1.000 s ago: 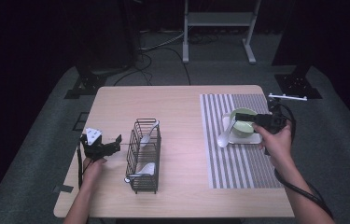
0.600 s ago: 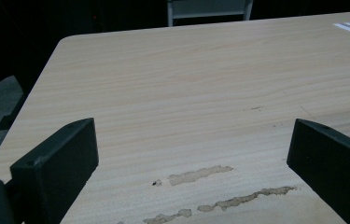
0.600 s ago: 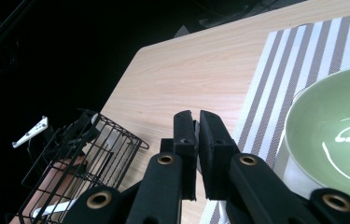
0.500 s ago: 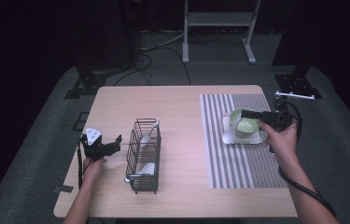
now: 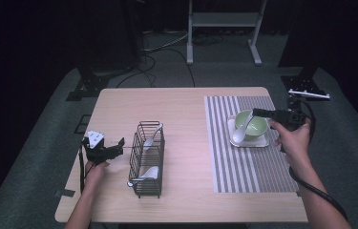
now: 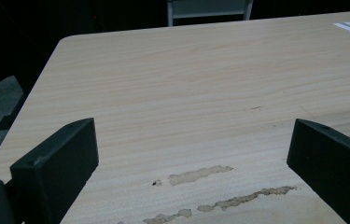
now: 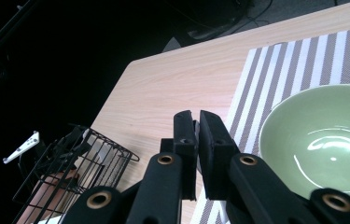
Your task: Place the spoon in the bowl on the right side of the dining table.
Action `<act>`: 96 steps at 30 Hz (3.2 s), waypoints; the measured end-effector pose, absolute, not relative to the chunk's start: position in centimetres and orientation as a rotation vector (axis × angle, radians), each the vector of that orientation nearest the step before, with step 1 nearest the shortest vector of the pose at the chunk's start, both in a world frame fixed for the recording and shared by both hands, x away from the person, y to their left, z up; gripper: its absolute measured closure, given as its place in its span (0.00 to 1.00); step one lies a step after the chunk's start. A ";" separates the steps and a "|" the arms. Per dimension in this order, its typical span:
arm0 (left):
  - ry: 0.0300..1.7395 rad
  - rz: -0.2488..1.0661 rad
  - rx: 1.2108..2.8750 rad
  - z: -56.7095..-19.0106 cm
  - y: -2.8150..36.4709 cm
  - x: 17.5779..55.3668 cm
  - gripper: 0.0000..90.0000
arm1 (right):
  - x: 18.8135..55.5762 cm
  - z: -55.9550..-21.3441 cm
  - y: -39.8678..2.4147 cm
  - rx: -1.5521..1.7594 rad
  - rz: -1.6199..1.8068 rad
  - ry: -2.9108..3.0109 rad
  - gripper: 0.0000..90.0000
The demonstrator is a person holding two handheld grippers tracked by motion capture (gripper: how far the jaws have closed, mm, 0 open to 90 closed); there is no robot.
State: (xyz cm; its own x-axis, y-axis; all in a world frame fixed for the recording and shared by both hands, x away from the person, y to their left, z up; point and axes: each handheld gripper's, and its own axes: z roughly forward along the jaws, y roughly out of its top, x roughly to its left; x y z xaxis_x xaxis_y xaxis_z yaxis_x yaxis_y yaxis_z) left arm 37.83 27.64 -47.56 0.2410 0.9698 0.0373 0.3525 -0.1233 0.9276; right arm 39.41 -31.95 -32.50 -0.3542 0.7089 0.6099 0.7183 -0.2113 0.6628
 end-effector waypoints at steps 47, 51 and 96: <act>1.247 0.893 1.647 -47.6 27.6 37.8 0.01 | 41.9 -32.5 -35.3 -1.983 -1.704 -1.870 0.95; 1.247 0.894 1.647 -47.6 27.6 37.8 0.01 | 42.2 -32.8 -35.5 -2.005 -1.706 -1.851 0.95; 1.247 0.892 1.646 -47.6 27.6 37.8 0.01 | 44.1 -37.9 -36.9 -2.108 -1.665 -1.735 0.95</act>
